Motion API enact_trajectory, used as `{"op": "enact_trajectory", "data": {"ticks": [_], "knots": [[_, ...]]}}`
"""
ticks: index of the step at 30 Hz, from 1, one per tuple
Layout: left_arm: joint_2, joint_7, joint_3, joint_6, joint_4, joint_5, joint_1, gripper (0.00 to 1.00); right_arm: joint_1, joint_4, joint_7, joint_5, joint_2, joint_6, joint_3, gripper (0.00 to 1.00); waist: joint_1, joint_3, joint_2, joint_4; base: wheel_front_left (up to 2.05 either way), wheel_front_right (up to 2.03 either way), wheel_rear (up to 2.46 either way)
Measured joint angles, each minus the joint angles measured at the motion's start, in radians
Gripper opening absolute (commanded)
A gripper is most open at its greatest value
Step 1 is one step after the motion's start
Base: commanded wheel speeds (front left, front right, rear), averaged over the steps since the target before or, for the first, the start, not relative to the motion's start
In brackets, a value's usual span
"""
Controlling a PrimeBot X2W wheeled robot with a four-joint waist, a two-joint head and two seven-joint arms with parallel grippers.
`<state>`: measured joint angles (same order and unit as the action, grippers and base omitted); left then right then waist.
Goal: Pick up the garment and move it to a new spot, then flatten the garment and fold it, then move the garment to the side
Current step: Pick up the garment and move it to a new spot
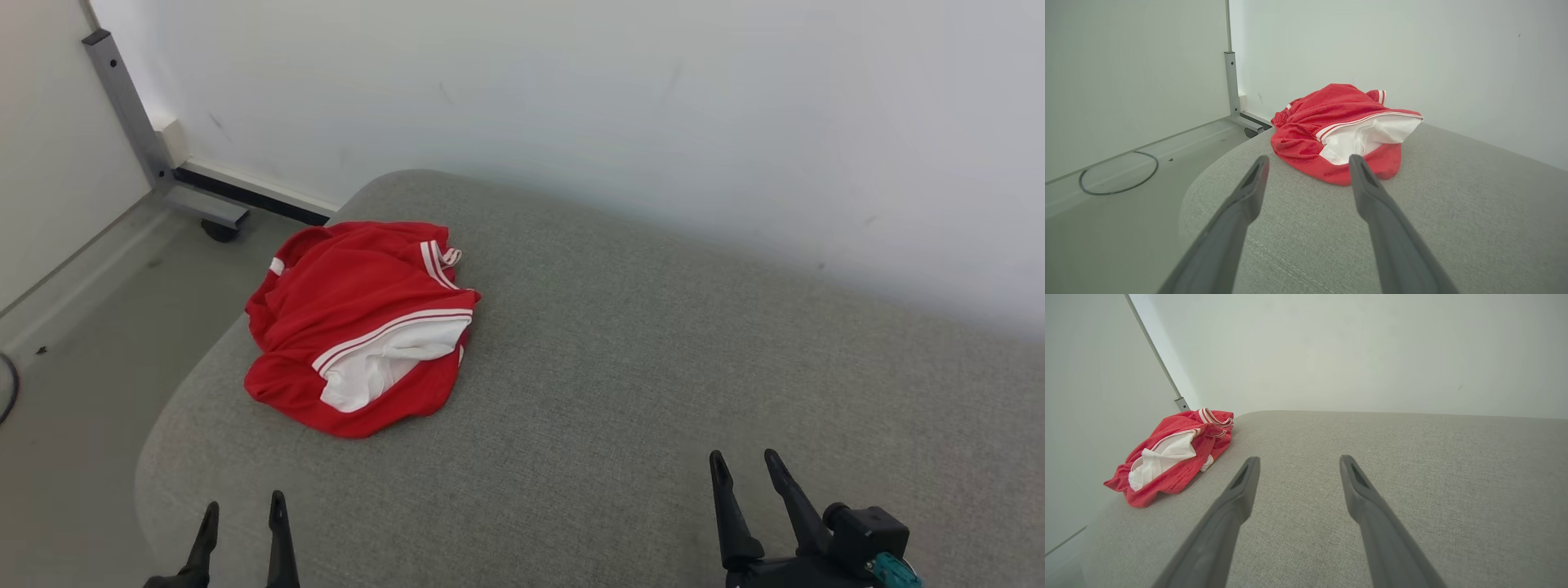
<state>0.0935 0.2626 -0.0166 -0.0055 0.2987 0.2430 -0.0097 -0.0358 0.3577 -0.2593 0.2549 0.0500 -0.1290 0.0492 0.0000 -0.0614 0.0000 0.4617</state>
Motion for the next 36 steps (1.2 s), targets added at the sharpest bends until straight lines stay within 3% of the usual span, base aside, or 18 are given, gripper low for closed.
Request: {"op": "enact_trajectory", "data": {"ticks": [7, 17, 23, 28, 31, 36], "knots": [[-0.007, 0.000, 0.024, 0.015, -0.036, 0.007, 0.022, 1.00, -0.041, 0.029, -0.001, -0.001, 0.000, 0.000, 0.034, 1.00, 0.0001, 0.033, 0.0001, 0.040, 0.00, 0.00, 0.00], [-0.009, -0.011, 0.018, 0.002, -0.016, 0.018, 0.003, 1.00, -0.054, 0.051, -0.002, 0.000, 0.000, 0.000, 0.051, 1.00, 0.0000, 0.036, 0.0000, 0.042, 0.00, 0.00, 0.00], [0.008, -0.150, 0.005, -0.021, 0.061, 0.056, -0.213, 1.00, -0.039, 0.049, -0.002, -0.013, 0.000, 0.000, 0.040, 1.00, 0.0001, 0.041, 0.0000, 0.045, 0.00, 0.00, 0.00], [0.024, -0.305, -0.019, -0.023, 0.227, 0.063, -0.466, 1.00, 0.009, 0.026, 0.005, -0.030, 0.000, 0.000, 0.029, 1.00, 0.0001, 0.043, 0.0001, 0.046, 0.00, 0.00, 0.00], [0.045, -0.392, -0.009, -0.017, 0.348, 0.076, -0.577, 1.00, 0.040, -0.018, 0.044, -0.061, 0.000, 0.000, 0.038, 1.00, 0.0001, 0.045, 0.0000, 0.040, 0.00, 0.00, 0.00], [0.078, -0.449, 0.031, -0.012, 0.495, 0.123, -0.731, 1.00, 0.051, -0.144, 0.128, -0.140, -0.002, -0.001, 0.030, 1.00, 0.0001, 0.067, 0.0000, 0.015, 0.00, 0.00, 0.00]]}}
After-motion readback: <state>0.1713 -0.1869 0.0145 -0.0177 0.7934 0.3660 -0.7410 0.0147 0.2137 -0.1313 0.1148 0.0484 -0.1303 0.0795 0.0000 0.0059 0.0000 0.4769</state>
